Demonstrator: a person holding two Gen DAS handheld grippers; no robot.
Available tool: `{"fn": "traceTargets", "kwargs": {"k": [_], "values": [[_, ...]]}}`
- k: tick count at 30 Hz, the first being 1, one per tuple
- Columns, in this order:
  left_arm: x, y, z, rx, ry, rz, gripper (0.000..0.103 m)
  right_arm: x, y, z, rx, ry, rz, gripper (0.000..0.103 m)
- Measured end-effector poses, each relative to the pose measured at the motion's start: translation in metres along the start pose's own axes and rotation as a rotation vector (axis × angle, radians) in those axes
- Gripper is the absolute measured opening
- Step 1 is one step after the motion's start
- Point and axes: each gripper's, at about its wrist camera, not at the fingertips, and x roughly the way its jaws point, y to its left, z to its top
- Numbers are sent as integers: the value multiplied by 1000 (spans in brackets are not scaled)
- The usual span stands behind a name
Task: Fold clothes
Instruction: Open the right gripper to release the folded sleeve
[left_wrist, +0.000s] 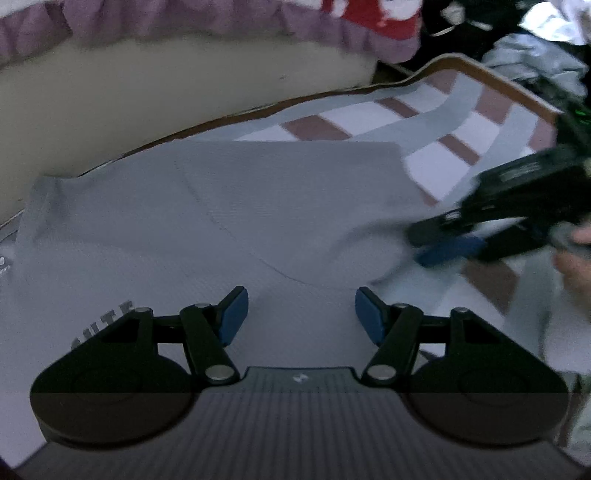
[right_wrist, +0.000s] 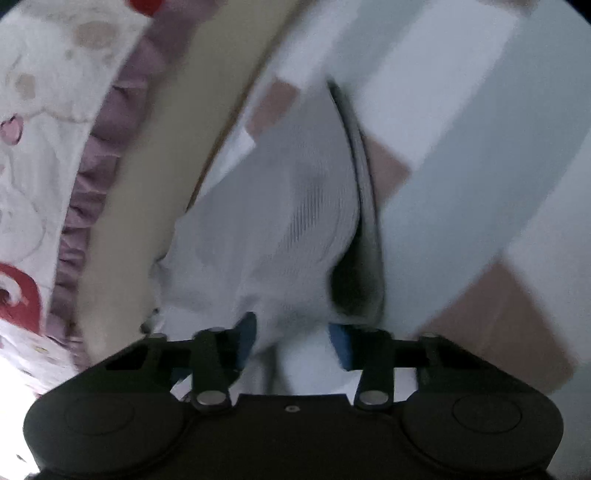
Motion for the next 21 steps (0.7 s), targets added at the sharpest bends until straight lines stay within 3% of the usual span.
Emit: {"fn": "traceTargets", "kwargs": {"k": [1, 3, 5, 9, 11, 12, 15, 18, 20, 21], "values": [[-6, -4, -3, 19, -4, -9, 64, 0, 5, -1, -42, -11, -17, 4], [-14, -11, -12, 61, 14, 7, 63, -2, 16, -3, -143, -37, -63, 4], [-20, -14, -23, 57, 50, 47, 62, -7, 35, -9, -309, -80, -166, 3], [-39, -3, -43, -122, 62, 61, 62, -17, 75, -32, -610, -144, -385, 9], [-56, 7, -52, -243, 35, 89, 62, -17, 95, -49, -703, -20, -323, 19], [-65, 11, -57, -299, 16, 119, 62, -15, 106, -58, -740, 65, -289, 19], [-90, 18, -77, -458, -39, 180, 62, -10, 132, -94, -871, 250, -325, 19], [-95, 16, -92, -525, -49, 199, 62, -4, 145, -121, -999, 330, -380, 22], [-93, 11, -103, -533, -19, 209, 62, 4, 142, -131, -1012, 334, -406, 37], [-91, 9, -109, -530, -4, 211, 62, 7, 138, -132, -1007, 324, -402, 37]]}}
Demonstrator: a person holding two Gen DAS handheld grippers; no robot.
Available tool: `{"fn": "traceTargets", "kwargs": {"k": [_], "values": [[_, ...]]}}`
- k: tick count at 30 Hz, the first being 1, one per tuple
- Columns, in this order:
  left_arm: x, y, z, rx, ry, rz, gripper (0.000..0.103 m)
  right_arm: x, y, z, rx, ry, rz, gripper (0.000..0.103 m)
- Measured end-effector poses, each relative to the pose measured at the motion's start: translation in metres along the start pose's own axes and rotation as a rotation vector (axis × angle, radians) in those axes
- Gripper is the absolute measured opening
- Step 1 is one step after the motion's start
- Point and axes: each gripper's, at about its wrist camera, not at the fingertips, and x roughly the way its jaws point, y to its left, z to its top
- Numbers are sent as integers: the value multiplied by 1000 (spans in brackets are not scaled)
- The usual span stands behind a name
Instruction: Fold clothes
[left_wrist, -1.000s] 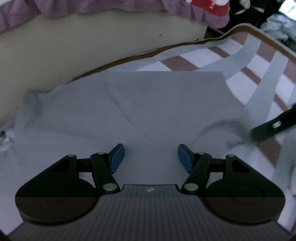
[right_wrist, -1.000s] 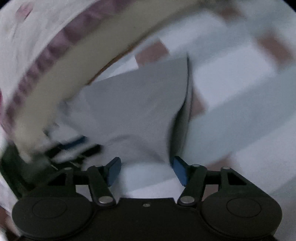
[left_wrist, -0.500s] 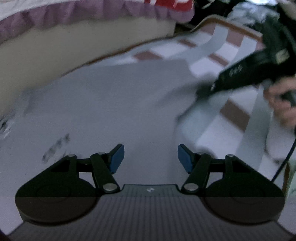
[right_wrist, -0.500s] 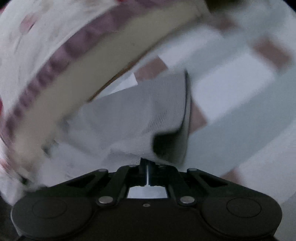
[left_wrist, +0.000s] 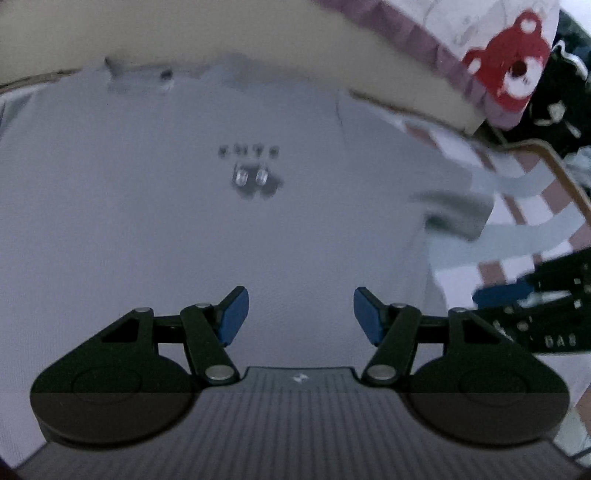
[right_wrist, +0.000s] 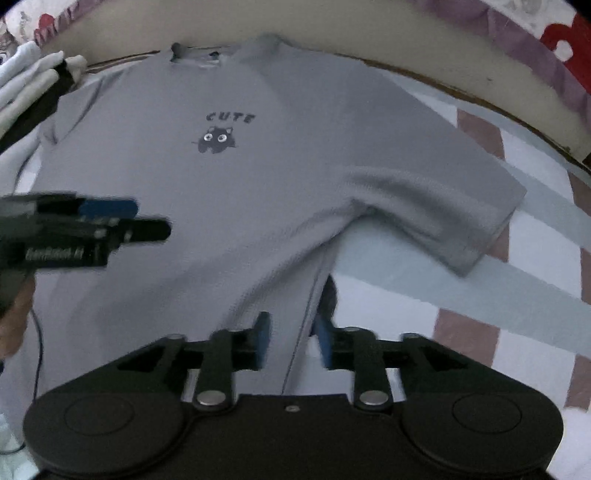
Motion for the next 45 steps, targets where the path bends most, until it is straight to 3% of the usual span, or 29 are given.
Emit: {"fn": "traceTargets", "kwargs": {"k": [4, 17, 18, 19, 20, 25, 28, 32, 36, 39, 40, 42, 45], "values": [[4, 8, -9, 8, 29, 18, 62, 20, 0, -8, 49, -64, 4, 37], [5, -3, -13, 72, 6, 57, 62, 34, -14, -23, 52, -117, -50, 37], [6, -5, -13, 78, 4, 65, 62, 35, -12, -23, 23, -117, -43, 31], [6, -7, -14, 85, 3, 72, 62, 35, -10, -21, -15, -112, -25, 2], [5, -7, -15, 92, 4, 77, 62, 34, -10, -20, -20, -108, -15, 3], [3, -6, -16, 93, 10, 70, 63, 21, -43, -19, 233, -85, 15, 2], [3, -8, -17, 110, 12, 72, 63, 23, -54, -21, 309, -67, 21, 1], [3, -9, -18, 119, 13, 79, 63, 29, -51, -20, 296, -28, -18, 1], [1, -9, -18, 115, 20, 80, 63, 32, -41, -17, 242, -14, -53, 2], [-1, -9, -17, 105, 41, 98, 63, 29, -46, -23, 258, -17, -6, 5], [-2, -9, -18, 102, 47, 98, 63, 27, -47, -26, 272, -12, 37, 12], [-2, -9, -20, 101, 54, 96, 64, 24, -44, -35, 270, 8, 92, 14], [-2, -11, -24, 121, 52, 112, 64, 19, -34, -49, 247, 43, 153, 39]]}}
